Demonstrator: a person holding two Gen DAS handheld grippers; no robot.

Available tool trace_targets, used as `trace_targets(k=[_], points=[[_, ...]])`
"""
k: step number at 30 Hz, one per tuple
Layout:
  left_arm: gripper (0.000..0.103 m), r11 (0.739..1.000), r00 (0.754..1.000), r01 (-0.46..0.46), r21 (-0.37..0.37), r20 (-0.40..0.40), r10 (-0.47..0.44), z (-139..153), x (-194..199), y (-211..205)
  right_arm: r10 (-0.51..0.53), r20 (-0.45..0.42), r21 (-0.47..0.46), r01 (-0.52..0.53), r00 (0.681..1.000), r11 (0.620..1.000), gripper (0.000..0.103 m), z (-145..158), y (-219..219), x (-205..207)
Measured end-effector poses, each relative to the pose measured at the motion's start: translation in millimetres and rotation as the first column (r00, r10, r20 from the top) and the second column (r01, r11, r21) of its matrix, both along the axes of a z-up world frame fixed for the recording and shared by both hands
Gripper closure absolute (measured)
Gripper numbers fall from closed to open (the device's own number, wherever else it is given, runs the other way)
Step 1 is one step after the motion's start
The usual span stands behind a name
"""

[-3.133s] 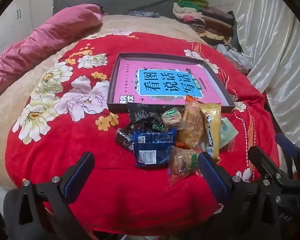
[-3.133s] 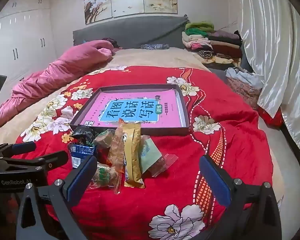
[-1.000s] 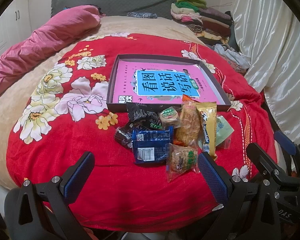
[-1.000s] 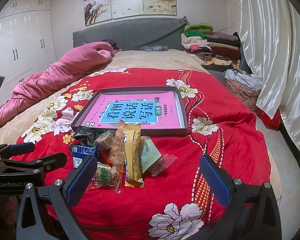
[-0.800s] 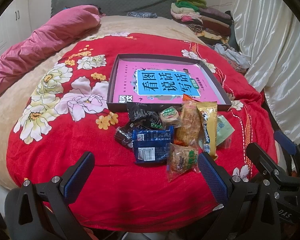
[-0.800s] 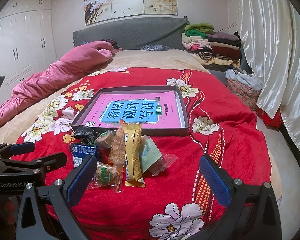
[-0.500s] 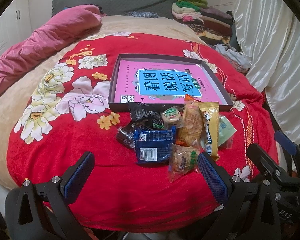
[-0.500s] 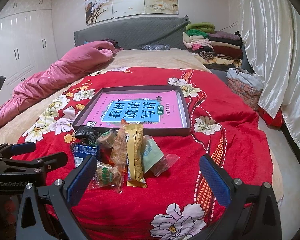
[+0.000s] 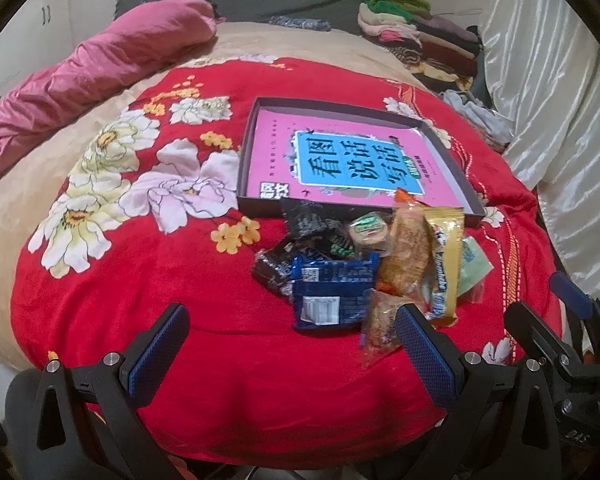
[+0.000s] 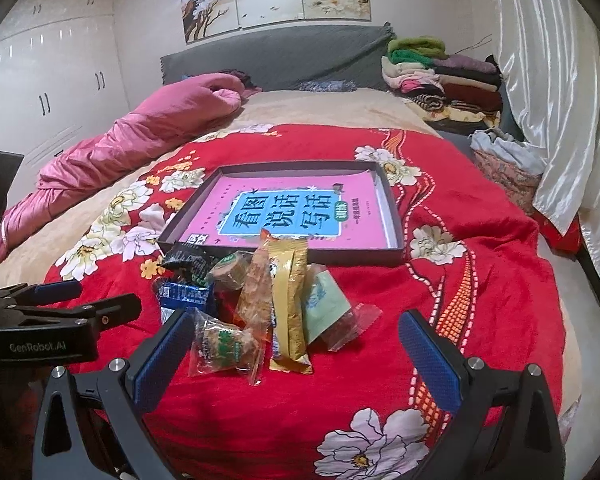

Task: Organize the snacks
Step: 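Grasp the gold snack bar with the right tool while the left tool grasps the blue packet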

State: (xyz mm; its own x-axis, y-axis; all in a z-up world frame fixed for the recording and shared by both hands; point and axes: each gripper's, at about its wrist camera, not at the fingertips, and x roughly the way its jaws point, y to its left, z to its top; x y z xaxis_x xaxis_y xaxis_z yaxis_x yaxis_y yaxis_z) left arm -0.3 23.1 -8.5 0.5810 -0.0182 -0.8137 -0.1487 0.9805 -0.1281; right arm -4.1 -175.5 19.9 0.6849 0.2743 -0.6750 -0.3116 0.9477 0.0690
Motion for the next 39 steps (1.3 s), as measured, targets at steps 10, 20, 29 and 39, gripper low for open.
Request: trace_targets(k=[10, 20, 29, 39], points=[[0.001, 0.998, 0.997, -0.014, -0.056, -0.072, 0.010, -23, 7, 10, 0.032, -0.038, 0.009, -0.032, 0.999, 0.999, 0.000, -9, 5, 6], [0.001, 0.994, 0.995, 0.013, -0.113, -0.098, -0.024, -34, 15, 8, 0.110, -0.092, 0.024, -0.108, 0.990, 0.994, 0.021, -23, 19, 23], [0.004, 0.990, 0.995, 0.046, -0.136, -0.081, -0.058, -32, 32, -3, 0.130, -0.131, -0.028, -0.134, 0.983, 0.991, 0.049, -42, 27, 46], [0.004, 0.995, 0.991, 0.019, -0.098, -0.127, -0.031, -39, 54, -11, 0.139, -0.140, -0.011, -0.142, 0.980, 0.990, 0.066, -48, 22, 61]])
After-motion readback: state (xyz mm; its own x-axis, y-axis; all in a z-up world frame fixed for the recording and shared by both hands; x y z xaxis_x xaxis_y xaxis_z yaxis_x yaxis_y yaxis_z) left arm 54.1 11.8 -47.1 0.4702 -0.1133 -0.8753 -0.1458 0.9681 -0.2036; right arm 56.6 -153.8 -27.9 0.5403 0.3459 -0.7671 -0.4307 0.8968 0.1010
